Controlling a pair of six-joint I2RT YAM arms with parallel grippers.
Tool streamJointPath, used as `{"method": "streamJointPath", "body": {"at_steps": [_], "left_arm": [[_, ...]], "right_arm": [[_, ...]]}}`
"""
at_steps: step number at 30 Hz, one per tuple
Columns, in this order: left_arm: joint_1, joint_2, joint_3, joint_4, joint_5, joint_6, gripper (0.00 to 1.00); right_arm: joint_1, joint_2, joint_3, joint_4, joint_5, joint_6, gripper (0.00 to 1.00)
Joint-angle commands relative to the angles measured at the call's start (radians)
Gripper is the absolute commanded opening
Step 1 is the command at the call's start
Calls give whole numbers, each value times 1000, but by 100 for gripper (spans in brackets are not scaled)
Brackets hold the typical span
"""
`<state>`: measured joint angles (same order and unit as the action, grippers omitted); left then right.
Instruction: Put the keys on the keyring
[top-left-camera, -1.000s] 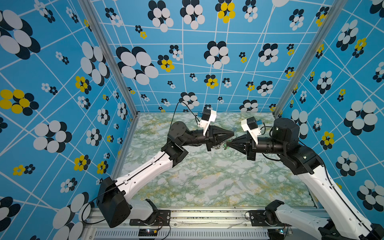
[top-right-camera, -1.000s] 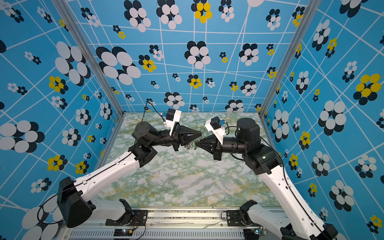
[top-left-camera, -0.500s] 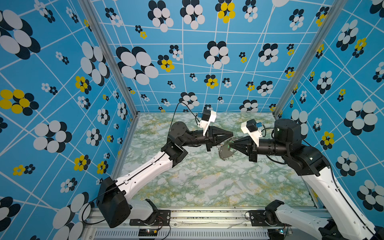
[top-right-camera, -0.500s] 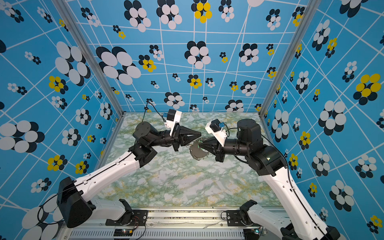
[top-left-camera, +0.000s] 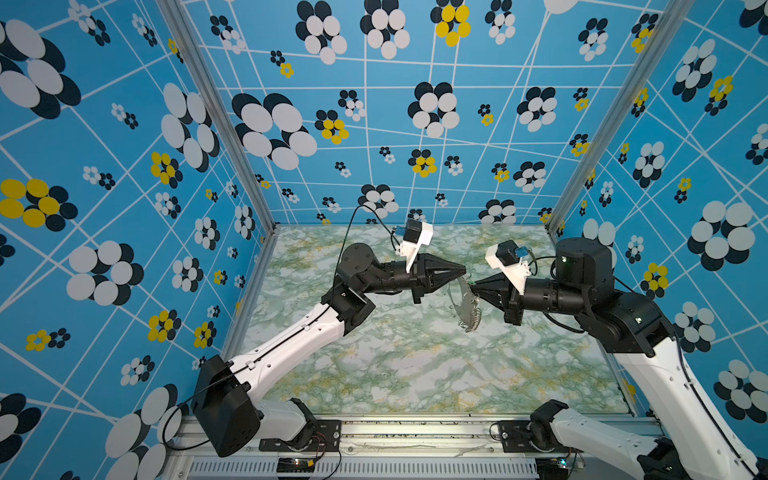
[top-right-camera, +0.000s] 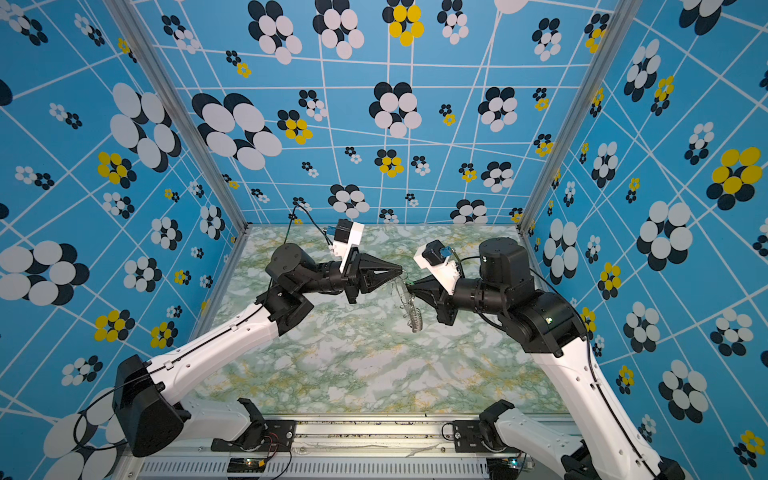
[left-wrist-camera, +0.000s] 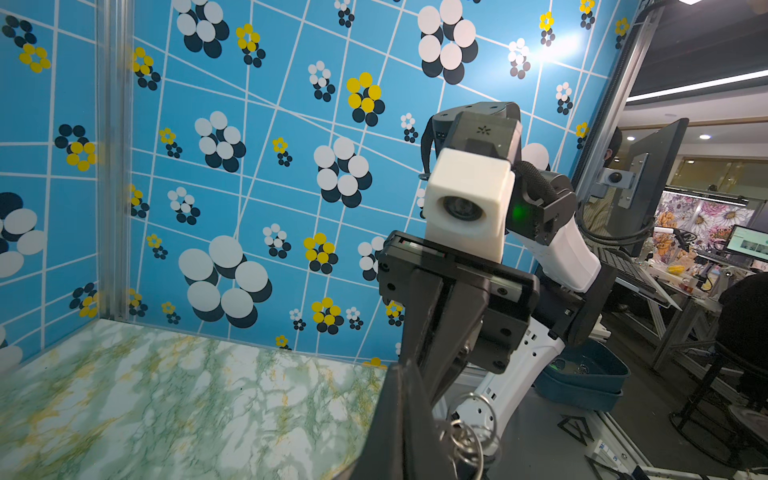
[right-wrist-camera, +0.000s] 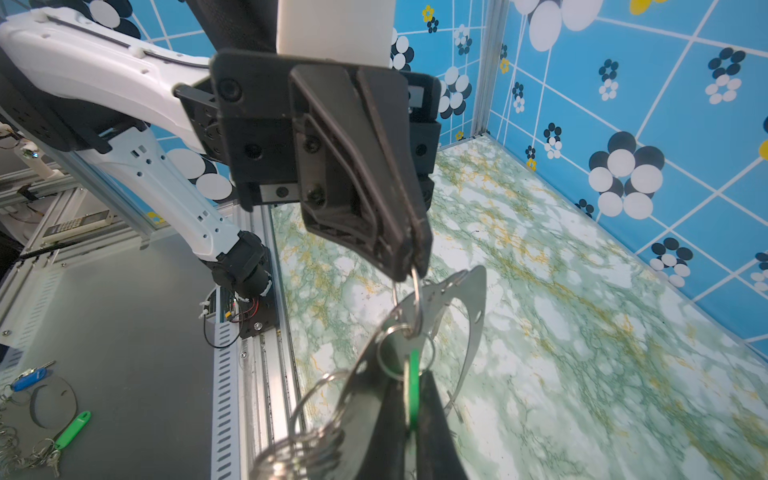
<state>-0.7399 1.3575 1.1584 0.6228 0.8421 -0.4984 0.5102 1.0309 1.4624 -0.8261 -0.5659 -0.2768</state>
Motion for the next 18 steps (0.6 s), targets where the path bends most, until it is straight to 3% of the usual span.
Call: {"method": "streamJointPath", "body": {"at_steps": [1,18], "left_arm": [[4,-24,2,73,7,-13,0],[-13,0,-6,81,52,-48,0]], "right_arm": [[5,0,24,-43,33,-16,0],[5,35,93,-31,69,-44,0]]}}
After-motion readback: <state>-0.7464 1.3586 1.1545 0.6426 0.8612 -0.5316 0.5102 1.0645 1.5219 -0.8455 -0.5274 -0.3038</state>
